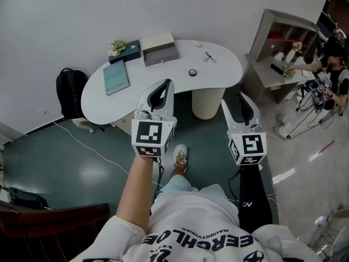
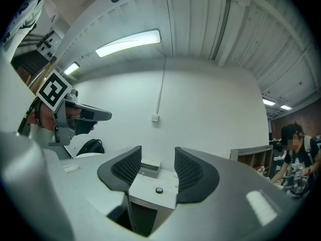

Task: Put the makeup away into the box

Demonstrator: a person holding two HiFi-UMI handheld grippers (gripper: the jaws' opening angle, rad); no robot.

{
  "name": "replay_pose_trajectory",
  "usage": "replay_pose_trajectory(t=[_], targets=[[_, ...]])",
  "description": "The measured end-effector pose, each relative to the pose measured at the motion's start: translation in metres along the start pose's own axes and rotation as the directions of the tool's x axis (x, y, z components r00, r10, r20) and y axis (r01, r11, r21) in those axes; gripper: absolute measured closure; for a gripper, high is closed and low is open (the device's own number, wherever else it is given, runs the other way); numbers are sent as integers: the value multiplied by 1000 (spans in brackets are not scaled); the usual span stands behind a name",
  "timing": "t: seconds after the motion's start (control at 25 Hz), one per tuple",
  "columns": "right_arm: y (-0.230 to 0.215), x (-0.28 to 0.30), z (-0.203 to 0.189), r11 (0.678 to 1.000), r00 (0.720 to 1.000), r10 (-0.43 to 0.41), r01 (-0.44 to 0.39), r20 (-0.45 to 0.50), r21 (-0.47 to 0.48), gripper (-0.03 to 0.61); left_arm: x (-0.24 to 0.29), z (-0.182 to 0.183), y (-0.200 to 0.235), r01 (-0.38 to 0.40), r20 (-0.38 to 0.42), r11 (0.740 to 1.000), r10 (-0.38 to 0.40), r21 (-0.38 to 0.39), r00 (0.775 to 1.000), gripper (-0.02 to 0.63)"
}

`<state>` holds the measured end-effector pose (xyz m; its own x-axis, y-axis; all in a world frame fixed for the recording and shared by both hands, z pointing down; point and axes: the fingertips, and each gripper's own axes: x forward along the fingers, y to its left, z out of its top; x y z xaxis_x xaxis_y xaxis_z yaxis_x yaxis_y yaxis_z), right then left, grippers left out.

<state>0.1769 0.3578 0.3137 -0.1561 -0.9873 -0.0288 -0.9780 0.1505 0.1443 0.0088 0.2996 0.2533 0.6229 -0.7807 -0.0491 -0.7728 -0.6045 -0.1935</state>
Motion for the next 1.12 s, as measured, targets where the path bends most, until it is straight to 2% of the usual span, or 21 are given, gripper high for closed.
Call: replay_pose_trajectory(t=[0.32, 0.84, 1.12], targets=[[-36, 63, -28, 999, 999, -37, 37, -16, 7, 344, 75, -24, 15, 40, 7, 999, -40, -1, 999, 614], [-90, 241, -35, 995, 993, -100, 99, -57, -22, 344, 261, -46, 112, 110, 48, 994, -109, -8, 993, 614], [-120, 319, -39, 990, 986, -139, 137, -88, -27, 344, 347, -51, 146, 163, 59, 987, -162, -9, 985, 614]])
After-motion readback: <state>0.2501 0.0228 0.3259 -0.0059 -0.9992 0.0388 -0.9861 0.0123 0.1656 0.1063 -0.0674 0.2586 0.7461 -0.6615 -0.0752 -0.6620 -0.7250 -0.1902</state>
